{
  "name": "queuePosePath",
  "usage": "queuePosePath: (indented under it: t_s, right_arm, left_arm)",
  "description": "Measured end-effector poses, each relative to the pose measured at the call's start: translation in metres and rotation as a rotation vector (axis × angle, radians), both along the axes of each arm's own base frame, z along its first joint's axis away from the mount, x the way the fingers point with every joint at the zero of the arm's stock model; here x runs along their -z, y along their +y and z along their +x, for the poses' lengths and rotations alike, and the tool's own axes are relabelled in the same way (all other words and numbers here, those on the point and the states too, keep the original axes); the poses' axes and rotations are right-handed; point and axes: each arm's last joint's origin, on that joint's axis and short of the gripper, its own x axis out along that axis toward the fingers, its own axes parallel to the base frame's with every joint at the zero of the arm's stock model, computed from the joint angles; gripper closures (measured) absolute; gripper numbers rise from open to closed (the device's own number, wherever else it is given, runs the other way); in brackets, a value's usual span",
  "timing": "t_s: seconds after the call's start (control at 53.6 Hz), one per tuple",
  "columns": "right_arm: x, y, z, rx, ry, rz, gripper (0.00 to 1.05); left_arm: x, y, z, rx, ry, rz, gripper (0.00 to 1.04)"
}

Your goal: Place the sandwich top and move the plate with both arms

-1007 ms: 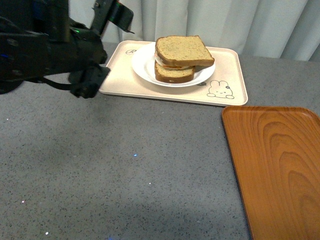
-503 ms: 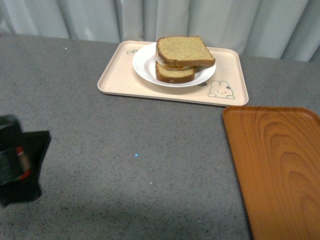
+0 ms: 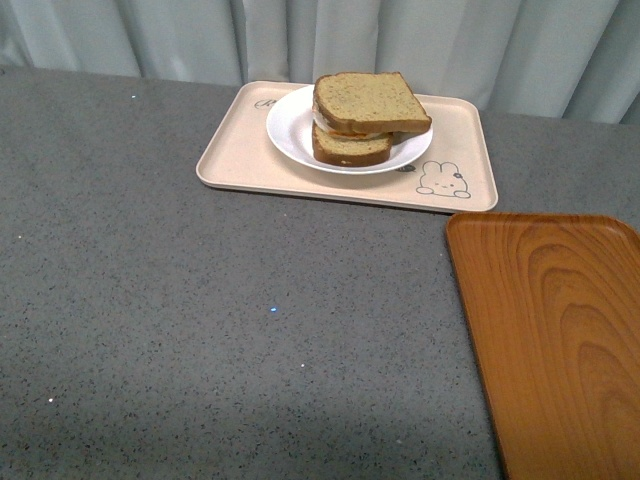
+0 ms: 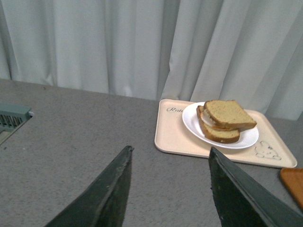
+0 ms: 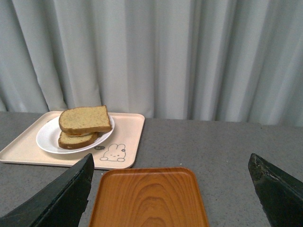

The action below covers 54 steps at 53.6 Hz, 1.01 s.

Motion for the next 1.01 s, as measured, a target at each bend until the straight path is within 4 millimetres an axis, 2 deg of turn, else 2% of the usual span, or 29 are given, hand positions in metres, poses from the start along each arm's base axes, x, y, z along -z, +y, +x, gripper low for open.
queuePosePath:
  t_s: [0.168,0.429,0.503,0.578,0.951,1.007]
  right_arm:
    - [0.0,0.0,0.0,-0.002,0.0,-0.001,0.09]
    - [0.0,0.0,0.0,-0.002,0.0,0.0,0.09]
    - [0.0,0.0,0.0,0.0,0.0,0.0,0.09]
    - [0.0,0.0,0.0,-0.002,0.0,-0.001,0.09]
    - [0.0,0.0,0.0,-0.001,0.0,-0.001,0.09]
    - [0.0,0.0,0.0,-0.001,0.0,-0.001,0.09]
  left_arm:
    - [-0.002,0.018,-0.006,-0.011,-0.015,0.027,1.01]
    - [0.0,0.028,-0.013,-0.021,-0.004,0.04,1.01]
    - [0.002,0.033,-0.019,0.024,0.004,0.044,1.01]
    - [0.001,0.04,-0.021,-0.024,-0.01,0.044,1.01]
    - [0.001,0.04,-0.021,-0.022,-0.01,0.045,1.01]
    - [0.001,0.04,-0.021,-0.022,-0.01,0.045,0.95]
